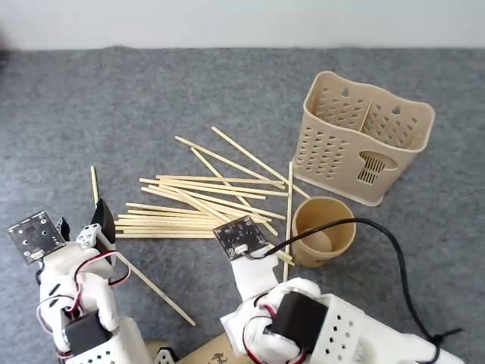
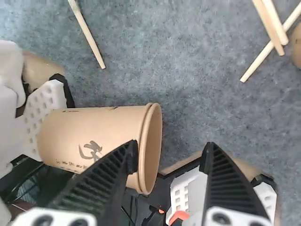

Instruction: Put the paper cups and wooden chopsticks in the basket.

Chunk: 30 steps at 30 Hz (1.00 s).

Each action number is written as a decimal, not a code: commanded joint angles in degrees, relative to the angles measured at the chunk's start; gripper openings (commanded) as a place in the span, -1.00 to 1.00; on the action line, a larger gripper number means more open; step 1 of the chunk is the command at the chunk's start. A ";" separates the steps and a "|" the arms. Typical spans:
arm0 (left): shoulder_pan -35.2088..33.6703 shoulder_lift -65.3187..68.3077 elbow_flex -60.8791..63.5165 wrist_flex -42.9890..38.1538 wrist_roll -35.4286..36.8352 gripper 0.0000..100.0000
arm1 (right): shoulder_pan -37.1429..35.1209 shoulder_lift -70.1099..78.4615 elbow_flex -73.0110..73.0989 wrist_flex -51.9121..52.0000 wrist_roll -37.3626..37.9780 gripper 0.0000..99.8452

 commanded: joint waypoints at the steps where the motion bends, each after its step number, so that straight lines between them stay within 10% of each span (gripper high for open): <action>1: 0.09 -0.88 -0.22 -1.32 0.09 -0.47 | -0.48 -0.31 0.62 -2.59 -0.70 -0.57; 6: 0.09 -0.88 -0.22 -1.32 0.09 -0.47 | -0.48 -0.31 3.16 -7.08 -0.79 -0.99; 16: 0.09 -0.88 -0.22 -1.32 0.09 -0.47 | -6.20 -0.22 3.96 -7.60 -0.35 -0.49; 30: 0.09 -0.88 1.71 -4.92 0.09 -0.47 | -6.46 -0.13 7.74 -8.04 -0.44 -0.76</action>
